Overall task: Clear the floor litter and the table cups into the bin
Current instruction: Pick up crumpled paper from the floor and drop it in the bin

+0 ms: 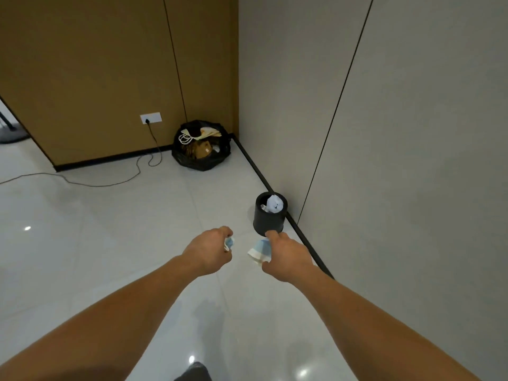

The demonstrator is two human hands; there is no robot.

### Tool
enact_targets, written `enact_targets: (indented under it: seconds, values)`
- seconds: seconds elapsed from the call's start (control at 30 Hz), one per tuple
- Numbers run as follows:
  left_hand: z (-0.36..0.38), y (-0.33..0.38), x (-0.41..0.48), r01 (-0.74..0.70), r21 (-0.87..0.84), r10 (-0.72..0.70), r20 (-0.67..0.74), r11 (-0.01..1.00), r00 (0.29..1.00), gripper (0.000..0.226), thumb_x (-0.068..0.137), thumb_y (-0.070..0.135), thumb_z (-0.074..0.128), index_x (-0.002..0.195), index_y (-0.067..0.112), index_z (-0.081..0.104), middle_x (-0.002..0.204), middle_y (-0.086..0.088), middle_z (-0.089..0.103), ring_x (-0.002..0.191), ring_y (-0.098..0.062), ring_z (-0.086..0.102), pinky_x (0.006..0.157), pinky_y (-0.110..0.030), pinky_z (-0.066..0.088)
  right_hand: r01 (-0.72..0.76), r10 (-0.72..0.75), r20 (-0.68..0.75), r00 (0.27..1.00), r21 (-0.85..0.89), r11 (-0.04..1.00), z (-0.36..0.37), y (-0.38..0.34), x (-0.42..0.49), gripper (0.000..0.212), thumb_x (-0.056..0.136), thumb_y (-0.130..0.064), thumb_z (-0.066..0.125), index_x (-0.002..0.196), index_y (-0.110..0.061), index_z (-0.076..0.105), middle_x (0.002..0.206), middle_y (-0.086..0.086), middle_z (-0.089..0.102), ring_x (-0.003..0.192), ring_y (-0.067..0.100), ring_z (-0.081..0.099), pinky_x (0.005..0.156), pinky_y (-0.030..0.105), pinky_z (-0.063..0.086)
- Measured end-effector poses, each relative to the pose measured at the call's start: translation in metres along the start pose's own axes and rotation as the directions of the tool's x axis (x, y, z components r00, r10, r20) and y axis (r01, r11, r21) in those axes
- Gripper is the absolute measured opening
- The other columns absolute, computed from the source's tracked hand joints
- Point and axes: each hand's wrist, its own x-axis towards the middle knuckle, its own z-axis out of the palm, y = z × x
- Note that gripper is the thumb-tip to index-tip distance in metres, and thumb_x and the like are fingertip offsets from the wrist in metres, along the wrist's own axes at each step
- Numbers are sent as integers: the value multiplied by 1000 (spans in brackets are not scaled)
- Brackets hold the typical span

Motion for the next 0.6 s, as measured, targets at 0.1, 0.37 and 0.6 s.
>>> enact_targets:
  seconds: [0.1, 0.37, 0.6]
  values:
    - [-5, -10, 59, 12, -26, -11, 25, 1000, 1000, 52, 88, 24, 56, 138, 23, 42, 131, -4, 56, 108, -23, 57, 82, -25, 44, -8, 8, 27, 1000, 9, 1000, -4, 5, 59, 71, 83, -38, 65, 144, -24, 31, 132, 5, 46, 112, 28, 56, 83, 36, 48]
    - [-49, -30, 257, -96, -6, 96, 90, 995, 991, 45, 87, 24, 58, 130, 23, 46, 120, -5, 59, 96, -21, 57, 77, -27, 45, -147, 146, 34, 989, 17, 989, -36, 19, 224, 75, 84, -39, 63, 148, -26, 26, 136, 5, 48, 116, 28, 54, 87, 36, 46]
    - [-66, -11, 396, -215, 16, 208, 180, 977, 961, 45, 86, 25, 62, 128, 20, 47, 116, -6, 62, 96, -24, 60, 79, -29, 49, -258, 254, 60, 965, 94, 961, -60, 46, 326, 71, 82, -38, 64, 144, -26, 29, 133, 5, 49, 114, 29, 56, 91, 38, 50]
